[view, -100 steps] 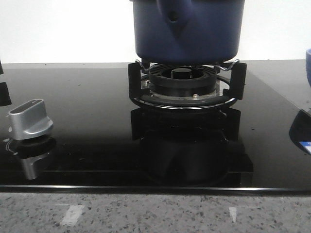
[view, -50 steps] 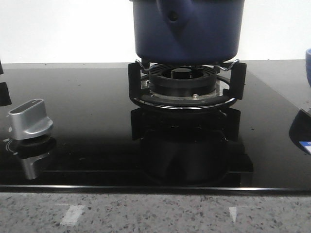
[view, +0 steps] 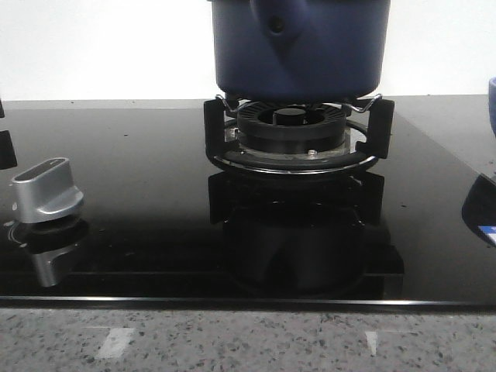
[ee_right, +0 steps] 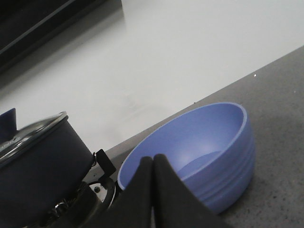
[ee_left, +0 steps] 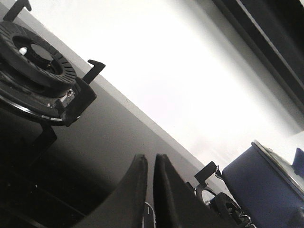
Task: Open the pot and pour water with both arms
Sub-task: 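Move left gripper to the pot lid knob, right gripper toward the bowl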
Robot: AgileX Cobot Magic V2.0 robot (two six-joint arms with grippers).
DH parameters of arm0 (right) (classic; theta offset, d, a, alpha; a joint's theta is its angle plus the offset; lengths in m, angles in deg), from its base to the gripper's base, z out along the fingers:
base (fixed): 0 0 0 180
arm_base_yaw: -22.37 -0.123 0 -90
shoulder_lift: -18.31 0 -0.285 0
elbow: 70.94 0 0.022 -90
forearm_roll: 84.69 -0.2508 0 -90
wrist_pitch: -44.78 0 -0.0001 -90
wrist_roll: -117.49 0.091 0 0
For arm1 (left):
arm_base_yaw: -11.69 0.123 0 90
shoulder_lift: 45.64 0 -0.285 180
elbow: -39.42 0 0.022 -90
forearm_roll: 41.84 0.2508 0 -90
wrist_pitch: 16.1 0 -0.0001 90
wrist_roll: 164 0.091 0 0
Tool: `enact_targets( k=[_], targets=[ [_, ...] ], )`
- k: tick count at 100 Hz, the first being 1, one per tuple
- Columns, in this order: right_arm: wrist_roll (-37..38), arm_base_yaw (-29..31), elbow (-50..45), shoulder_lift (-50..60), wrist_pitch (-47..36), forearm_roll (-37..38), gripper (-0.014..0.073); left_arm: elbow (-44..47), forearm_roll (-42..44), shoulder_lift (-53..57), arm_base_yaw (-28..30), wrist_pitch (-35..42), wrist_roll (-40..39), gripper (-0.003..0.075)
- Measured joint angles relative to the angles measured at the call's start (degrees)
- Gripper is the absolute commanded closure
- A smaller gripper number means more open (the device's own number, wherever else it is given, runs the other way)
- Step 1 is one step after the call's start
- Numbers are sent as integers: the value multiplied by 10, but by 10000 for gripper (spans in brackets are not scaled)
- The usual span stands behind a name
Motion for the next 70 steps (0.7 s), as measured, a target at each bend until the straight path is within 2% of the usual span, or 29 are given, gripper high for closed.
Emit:
enact_targets(
  k=[9,19,38,50,65,70],
  targets=[
    [0,0,38,0,61,-5,668,-13,31,0,0,-21,0,740],
    [0,0,97,-8,138,32,668,-63,94,-2,0,-67,22,739],
    [0,0,200,-98,261,124,668,-189,149,-86,0,-139,130,728],
    [0,0,247,-149,304,165,668,-252,154,-155,0,-173,198,631],
    [0,0,275,-164,308,180,668,-293,144,-223,-2,-190,218,466],
    [0,0,280,-164,308,181,667,-297,141,-235,-10,-190,219,435]
  ],
)
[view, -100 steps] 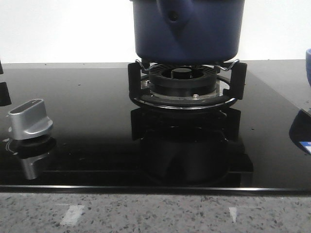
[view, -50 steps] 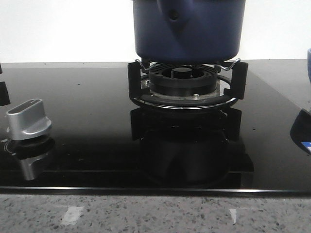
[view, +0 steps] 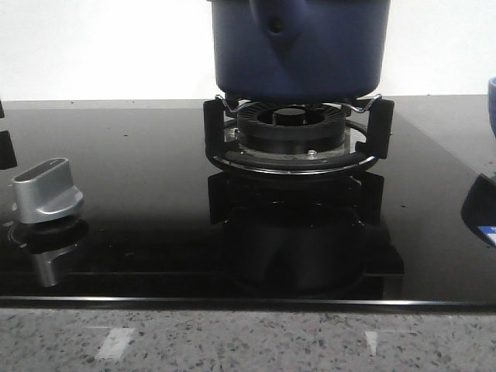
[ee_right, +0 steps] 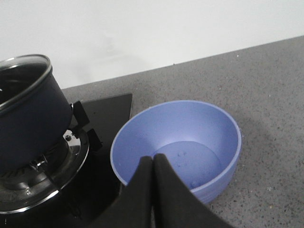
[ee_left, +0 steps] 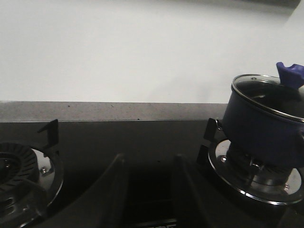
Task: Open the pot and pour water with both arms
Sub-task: 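Move left gripper to the pot lid knob, right gripper toward the bowl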
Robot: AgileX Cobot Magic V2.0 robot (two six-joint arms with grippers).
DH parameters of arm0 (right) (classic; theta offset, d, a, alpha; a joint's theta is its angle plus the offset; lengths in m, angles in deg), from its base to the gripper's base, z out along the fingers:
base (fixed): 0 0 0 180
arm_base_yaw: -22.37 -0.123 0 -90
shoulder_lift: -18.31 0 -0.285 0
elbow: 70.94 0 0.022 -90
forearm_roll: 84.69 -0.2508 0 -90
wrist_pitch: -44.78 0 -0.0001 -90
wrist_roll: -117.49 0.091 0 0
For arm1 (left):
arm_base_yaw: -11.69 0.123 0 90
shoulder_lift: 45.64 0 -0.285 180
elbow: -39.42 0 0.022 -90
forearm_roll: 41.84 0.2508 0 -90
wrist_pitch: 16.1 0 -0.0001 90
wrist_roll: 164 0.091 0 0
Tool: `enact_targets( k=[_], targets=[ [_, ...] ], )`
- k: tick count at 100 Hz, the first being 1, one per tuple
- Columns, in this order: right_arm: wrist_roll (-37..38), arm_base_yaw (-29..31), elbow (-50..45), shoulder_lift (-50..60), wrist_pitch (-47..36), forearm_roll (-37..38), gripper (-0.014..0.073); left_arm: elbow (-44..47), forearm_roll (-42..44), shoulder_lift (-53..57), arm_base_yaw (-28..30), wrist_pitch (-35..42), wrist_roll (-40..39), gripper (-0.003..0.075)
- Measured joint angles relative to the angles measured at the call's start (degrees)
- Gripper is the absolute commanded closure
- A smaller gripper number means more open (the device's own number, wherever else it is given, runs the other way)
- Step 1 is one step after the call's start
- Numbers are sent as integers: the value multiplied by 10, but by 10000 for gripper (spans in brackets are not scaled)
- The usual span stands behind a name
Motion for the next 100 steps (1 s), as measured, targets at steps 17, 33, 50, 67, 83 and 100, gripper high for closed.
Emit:
enact_targets(
  k=[17,33,50,67,83,100],
  targets=[
    [0,0,5,0,6,2,600,-3,-5,-17,-44,-4,0,405],
    [0,-4,5,0,11,2,482,-3,-5,-19,-77,-3,1,405],
    [0,-6,5,0,13,2,396,-4,-19,-19,-85,-3,1,405],
    [0,-6,5,0,21,2,386,-4,-27,-19,-85,-5,2,405],
    [0,-17,5,0,23,2,386,-4,-27,-19,-85,-10,2,406],
    [0,-40,5,0,24,2,386,-4,-33,-19,-85,-14,2,406]
  ],
)
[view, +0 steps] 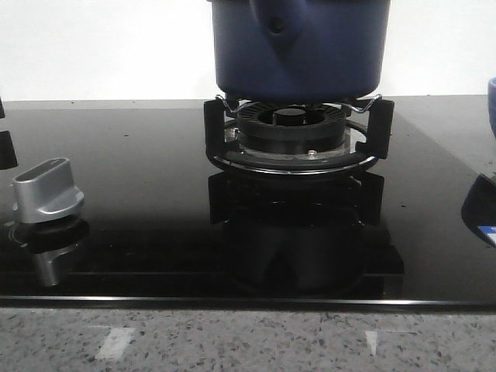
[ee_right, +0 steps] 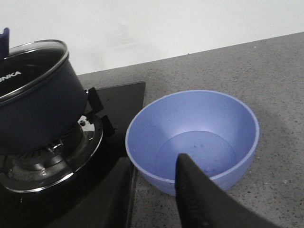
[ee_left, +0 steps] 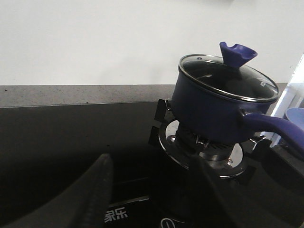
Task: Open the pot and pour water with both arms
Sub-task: 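Move left gripper to the pot lid knob, right gripper toward the bowl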
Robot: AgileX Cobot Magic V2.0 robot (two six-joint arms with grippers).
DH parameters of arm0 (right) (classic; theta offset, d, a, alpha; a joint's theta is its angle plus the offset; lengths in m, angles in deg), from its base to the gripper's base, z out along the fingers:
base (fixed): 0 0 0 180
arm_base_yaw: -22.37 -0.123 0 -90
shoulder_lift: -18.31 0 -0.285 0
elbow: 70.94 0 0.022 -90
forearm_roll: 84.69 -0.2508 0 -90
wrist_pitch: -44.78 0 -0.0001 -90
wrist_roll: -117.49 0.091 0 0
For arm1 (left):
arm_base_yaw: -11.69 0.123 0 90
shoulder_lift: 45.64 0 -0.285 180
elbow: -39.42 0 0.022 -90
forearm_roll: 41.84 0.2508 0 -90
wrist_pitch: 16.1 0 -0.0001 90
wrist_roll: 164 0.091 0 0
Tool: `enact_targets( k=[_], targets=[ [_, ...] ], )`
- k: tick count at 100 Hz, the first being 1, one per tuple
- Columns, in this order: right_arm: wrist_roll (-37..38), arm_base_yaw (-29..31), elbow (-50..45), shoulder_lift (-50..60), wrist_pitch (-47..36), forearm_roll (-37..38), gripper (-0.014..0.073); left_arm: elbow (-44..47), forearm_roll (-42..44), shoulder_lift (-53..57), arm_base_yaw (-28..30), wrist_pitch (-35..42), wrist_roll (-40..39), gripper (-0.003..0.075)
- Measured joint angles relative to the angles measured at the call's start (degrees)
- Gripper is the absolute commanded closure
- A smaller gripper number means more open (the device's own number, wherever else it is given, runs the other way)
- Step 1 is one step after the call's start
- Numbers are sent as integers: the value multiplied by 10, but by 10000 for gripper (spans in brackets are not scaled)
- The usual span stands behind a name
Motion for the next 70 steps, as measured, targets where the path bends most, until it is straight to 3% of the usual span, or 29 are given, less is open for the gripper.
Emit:
enact_targets(
  k=[26,70],
  targets=[
    [0,-13,0,0,3,0,280,0,-17,0,0,-8,0,406],
    [0,-13,0,0,16,0,279,0,-23,-7,0,28,5,404]
  ],
)
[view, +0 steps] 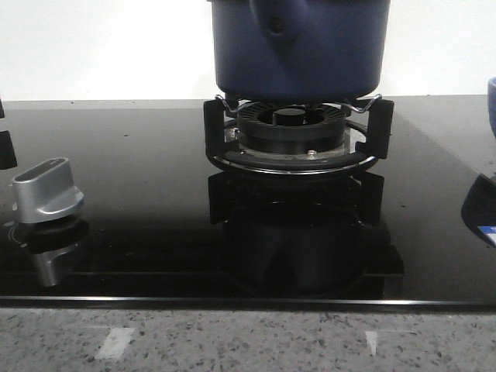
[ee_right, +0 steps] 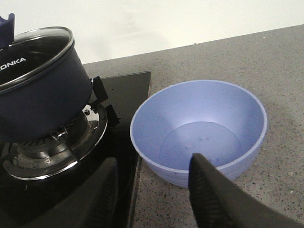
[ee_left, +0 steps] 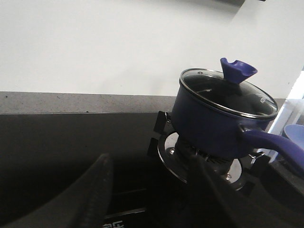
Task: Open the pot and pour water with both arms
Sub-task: 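Move left gripper to the pot lid knob, right gripper toward the bowl, then grasp the blue knob of the glass lid with the left gripper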
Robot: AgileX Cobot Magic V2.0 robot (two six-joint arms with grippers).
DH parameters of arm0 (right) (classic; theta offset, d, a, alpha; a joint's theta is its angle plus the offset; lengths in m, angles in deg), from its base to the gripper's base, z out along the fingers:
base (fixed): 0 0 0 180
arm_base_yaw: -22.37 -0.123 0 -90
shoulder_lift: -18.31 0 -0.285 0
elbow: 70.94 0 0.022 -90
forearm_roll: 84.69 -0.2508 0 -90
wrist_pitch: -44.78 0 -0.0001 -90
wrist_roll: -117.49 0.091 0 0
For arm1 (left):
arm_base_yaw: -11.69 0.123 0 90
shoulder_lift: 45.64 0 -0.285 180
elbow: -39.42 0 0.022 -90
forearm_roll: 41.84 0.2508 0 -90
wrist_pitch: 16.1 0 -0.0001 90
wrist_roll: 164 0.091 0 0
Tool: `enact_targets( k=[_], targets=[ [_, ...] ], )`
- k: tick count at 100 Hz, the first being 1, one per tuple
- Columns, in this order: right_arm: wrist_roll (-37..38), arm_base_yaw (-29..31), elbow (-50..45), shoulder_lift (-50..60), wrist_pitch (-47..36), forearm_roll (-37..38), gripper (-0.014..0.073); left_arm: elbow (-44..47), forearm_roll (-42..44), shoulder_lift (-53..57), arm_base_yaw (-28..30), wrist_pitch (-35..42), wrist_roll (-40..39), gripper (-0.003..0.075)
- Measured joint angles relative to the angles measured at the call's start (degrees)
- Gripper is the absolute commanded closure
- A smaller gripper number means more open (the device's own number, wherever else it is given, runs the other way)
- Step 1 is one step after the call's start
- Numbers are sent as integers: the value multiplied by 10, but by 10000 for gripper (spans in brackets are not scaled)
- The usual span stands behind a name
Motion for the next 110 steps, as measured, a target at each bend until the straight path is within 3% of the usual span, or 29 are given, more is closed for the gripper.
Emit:
enact_targets(
  k=[17,32,48,62,74,88,110],
  targets=[
    [0,0,0,0,0,0,278,-11,-47,-35,-4,0,100,373],
    [0,0,0,0,0,0,278,-45,-203,-87,-41,0,320,289],
    [0,0,0,0,0,0,244,-85,-365,-160,-102,7,543,288],
    [0,0,0,0,0,0,162,-124,-469,-236,-152,15,679,288],
    [0,0,0,0,0,0,155,-171,-529,-307,-176,15,745,287],
    [0,0,0,0,0,0,155,-238,-570,-384,-180,11,769,282],
    [0,0,0,0,0,0,155,-326,-596,-493,-180,-17,778,173]
  ],
)
